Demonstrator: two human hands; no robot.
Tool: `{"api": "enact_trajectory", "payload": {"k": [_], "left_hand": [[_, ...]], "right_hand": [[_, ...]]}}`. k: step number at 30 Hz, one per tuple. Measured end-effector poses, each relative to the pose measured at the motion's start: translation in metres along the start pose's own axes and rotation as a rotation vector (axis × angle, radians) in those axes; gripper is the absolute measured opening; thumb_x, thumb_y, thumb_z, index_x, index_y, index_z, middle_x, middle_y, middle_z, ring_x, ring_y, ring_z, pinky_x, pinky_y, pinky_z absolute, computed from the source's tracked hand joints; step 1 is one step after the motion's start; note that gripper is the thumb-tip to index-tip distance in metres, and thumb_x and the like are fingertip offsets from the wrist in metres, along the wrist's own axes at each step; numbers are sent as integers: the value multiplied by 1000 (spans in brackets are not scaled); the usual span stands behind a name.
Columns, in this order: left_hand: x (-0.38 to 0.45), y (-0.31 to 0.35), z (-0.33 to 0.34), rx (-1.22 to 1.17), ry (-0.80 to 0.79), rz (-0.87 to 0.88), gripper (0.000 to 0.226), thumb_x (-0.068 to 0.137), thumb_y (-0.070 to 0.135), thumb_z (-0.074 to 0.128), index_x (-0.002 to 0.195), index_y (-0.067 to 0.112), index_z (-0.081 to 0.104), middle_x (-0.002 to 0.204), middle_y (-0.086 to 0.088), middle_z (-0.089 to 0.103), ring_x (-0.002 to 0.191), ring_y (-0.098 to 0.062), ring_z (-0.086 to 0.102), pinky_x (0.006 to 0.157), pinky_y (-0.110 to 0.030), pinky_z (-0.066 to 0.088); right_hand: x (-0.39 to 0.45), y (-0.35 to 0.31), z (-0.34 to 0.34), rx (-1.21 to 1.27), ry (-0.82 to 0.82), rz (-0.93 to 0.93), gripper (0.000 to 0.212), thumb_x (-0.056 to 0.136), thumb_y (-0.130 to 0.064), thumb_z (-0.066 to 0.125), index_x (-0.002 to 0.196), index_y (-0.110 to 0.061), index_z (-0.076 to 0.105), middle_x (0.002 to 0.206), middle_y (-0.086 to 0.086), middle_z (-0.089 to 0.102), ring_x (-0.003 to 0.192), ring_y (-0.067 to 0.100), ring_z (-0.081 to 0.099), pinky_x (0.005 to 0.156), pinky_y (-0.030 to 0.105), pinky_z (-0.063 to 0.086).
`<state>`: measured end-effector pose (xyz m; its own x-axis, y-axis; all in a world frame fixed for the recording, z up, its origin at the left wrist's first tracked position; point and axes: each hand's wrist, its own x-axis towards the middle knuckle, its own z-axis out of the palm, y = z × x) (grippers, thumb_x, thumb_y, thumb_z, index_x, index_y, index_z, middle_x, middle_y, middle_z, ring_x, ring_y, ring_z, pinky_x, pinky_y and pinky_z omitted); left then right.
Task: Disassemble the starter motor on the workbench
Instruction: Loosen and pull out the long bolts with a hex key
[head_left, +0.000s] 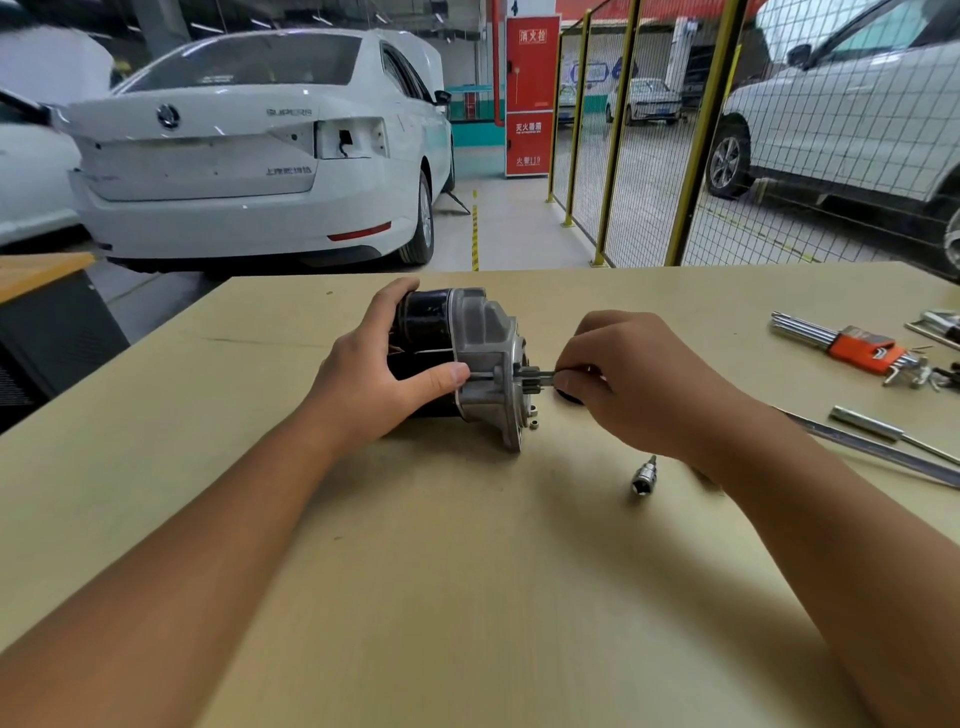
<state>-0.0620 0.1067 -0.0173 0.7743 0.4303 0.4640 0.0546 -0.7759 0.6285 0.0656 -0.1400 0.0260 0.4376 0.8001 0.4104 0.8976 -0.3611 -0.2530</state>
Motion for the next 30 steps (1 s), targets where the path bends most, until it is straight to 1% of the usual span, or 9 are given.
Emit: {"api": "enact_trajectory", "payload": {"k": [4,7,10,14,17,21,26,28,30], "left_hand": [[0,1,0,-2,-1,-1,96,65,80,71,148,55,31,121,41,51,116,-7,58,98,-31,44],[0,1,0,2,-3,0,97,65,80,71,148,55,30,122,41,51,117,-8,57,98,-32,44],[0,0,0,2,-9,-2,97,65,80,71,149,55,29,123,39,51,119,-10,58,99,-33,44],[0,-1,0,-7,-12,1,96,65,81,72,148,57,29,123,39,51,119,-9,58,98,-31,44],[0,-1,0,-15,-10,2,97,65,81,72,148,57,29,122,40,51,115,-5,59,96,-30,44],[1,-1,0,-25,-8,-6,96,64,82,72,147,59,29,121,38,53,113,9,55,96,-31,45],[0,-1,0,-27,-10,1,95,64,82,72,146,60,29,122,38,54,113,7,56,94,-29,45],[1,-1,0,-28,-8,3,95,64,82,72,146,60,29,121,38,54,112,7,56,93,-28,44],[1,-1,0,-27,-7,6,96,64,83,72,147,60,29,121,38,54,112,8,56,92,-26,44]], "right_hand": [[-2,-4,-2,-101,89,23,7,90,-33,73,91,-29,78,93,-12,66,92,20,55,84,41,46],[-2,-5,-2,12,73,12,5,86,-24,79,87,-20,78,85,-6,65,79,19,60,74,42,54],[-1,-3,0,54,63,0,8,90,-24,75,90,-16,77,83,0,64,77,19,59,71,36,52],[1,-1,3,67,40,11,20,98,-24,63,95,-12,78,87,3,61,80,16,56,76,34,49],[1,-1,3,46,30,6,17,97,-22,66,95,-11,78,89,2,62,82,19,57,79,40,51],[-1,-4,1,-84,43,16,11,91,-35,72,92,-24,76,90,-8,62,90,20,54,83,42,47],[-1,-3,3,39,59,43,14,89,-30,75,87,-22,63,76,-4,62,72,21,56,67,39,52],[-1,-2,4,88,49,50,11,92,-31,72,89,-23,65,74,-6,60,68,13,55,63,34,49],[0,-2,6,80,35,37,13,96,-32,65,92,-20,71,77,-5,60,72,11,53,66,34,47]]}}
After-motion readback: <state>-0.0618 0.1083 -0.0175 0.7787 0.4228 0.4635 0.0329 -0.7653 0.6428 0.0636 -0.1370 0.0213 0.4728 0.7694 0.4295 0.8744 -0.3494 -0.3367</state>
